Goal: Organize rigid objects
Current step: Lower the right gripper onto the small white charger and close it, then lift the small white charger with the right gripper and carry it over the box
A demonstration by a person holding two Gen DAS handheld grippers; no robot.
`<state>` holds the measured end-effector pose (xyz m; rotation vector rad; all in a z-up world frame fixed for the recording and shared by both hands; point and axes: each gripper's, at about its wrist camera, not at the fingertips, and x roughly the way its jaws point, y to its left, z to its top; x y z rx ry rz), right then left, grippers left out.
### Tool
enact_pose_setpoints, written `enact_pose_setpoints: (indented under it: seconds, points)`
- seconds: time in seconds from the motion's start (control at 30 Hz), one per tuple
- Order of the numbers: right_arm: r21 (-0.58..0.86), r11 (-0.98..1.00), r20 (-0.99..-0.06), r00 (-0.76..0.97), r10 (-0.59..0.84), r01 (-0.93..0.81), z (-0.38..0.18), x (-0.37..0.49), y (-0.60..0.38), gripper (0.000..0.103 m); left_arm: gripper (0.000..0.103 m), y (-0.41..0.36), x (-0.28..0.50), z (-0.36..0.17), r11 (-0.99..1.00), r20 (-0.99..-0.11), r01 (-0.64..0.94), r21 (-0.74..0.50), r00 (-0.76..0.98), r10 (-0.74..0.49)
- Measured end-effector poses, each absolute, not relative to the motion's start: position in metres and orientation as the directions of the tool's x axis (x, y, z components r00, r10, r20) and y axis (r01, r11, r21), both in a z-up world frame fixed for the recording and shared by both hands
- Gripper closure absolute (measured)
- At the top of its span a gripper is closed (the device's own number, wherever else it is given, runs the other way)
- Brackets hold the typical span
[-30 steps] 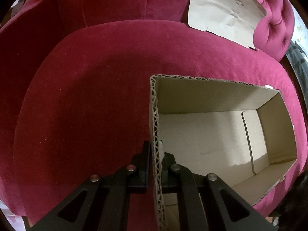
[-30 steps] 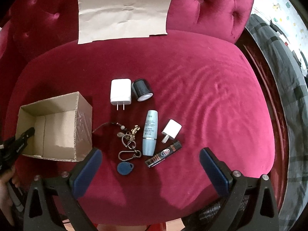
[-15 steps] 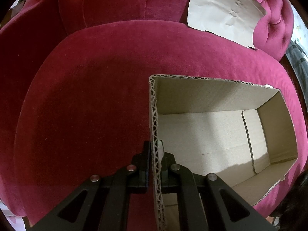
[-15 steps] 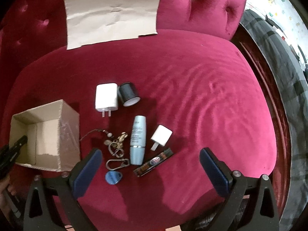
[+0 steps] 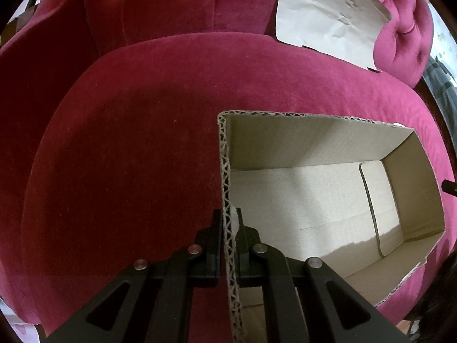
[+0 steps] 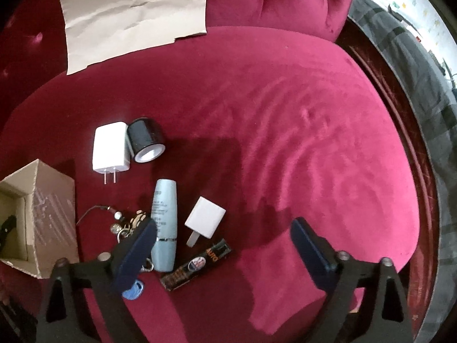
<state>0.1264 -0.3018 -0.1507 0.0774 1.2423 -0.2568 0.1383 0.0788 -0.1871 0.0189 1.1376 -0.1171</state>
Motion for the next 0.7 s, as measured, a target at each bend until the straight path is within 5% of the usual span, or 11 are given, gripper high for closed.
enact_pose_setpoints:
  seconds: [0.3,0.47,0.57,0.7]
  points:
    - [-0.049,0.974,-0.948,0.297,-0.115,0.219,-0.173,0.137,-0.311,0.02,0.097,0.079,0.137,-0.187,0.994,-0.904,0.104,-0.039,0.421,-0.079]
    - [0.008,0.974,-0.961,0.27,-0.054,0.226,-0.188,0.14,-0.315,0.042,0.097,0.078,0.137,-0.187,0.994,-0.903,0.104,-0.04,0.421,-0.081]
    - [0.047,0.974,-0.966,0.257,-0.013,0.223,-0.195,0.14,-0.317,0.068,0.097,0.078,0.137,-0.187,0.994,-0.903,0.103,-0.043,0.421,-0.082]
    - [0.014,0.979,-0.963,0.267,-0.042,0.204,-0.199,0.139,-0.313,0.071,0.097,0.078,0.137,-0.187,0.994,-0.903,0.102,-0.044,0.421,-0.083]
